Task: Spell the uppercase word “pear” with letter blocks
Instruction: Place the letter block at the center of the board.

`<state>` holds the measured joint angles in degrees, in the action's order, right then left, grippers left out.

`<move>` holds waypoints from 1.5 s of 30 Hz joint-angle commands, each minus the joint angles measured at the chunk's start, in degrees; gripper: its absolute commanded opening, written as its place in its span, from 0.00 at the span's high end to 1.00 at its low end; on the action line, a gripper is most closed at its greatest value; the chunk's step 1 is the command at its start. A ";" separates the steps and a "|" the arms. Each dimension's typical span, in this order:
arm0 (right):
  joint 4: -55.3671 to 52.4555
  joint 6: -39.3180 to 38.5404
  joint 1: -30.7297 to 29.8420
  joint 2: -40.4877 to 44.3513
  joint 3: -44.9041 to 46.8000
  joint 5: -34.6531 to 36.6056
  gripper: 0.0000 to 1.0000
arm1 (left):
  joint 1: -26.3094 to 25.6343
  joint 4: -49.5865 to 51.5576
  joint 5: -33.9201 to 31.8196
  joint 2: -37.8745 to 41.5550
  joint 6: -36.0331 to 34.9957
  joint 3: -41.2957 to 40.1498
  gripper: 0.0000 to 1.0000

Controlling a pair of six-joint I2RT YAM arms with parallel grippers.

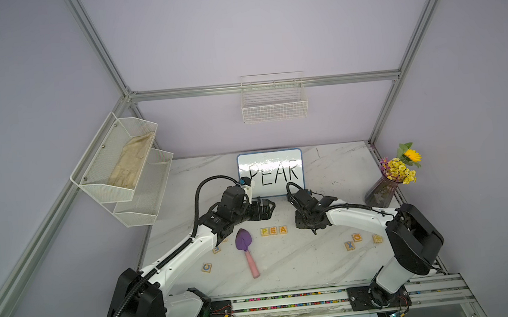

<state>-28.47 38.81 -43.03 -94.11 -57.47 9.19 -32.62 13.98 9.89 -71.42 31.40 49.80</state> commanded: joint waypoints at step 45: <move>-1.68 -1.89 -5.49 -10.03 -6.54 -1.60 0.70 | 1.06 3.10 -4.57 5.08 0.77 -3.68 0.00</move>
<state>-28.14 36.45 -48.25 -103.09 -63.16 6.59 -31.88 18.52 5.50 -67.57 32.34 47.97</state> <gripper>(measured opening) 0.326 0.997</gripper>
